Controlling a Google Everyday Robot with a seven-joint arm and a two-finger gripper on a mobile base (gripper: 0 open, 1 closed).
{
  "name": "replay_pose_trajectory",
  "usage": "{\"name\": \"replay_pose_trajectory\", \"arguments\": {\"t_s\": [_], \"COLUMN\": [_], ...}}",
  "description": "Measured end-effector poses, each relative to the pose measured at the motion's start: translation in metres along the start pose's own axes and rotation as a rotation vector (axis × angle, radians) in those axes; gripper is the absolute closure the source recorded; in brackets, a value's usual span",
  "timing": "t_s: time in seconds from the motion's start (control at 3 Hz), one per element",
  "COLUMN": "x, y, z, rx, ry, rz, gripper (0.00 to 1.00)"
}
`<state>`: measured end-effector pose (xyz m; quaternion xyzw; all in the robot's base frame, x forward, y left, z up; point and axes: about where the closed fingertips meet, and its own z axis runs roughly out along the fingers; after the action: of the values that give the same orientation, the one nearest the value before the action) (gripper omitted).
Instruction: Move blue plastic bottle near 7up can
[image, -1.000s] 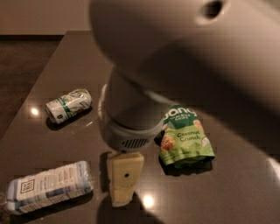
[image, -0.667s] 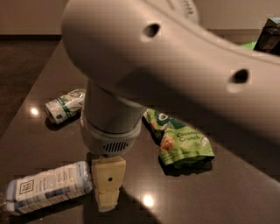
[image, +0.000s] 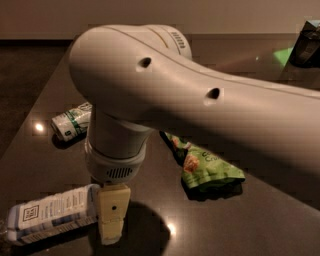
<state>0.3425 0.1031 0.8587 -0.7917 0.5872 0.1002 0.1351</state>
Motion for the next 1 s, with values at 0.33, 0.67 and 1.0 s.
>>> {"name": "replay_pose_trajectory", "arguments": {"t_s": [0.33, 0.67, 1.0], "x": [-0.008, -0.015, -0.02], "y": [0.005, 0.006, 0.002], "z": [0.014, 0.02, 0.02], "rx": [-0.005, -0.006, -0.019], "ry": [-0.003, -0.008, -0.023], "rz": [0.001, 0.005, 0.027], "gripper": [0.0, 0.0, 0.16]}}
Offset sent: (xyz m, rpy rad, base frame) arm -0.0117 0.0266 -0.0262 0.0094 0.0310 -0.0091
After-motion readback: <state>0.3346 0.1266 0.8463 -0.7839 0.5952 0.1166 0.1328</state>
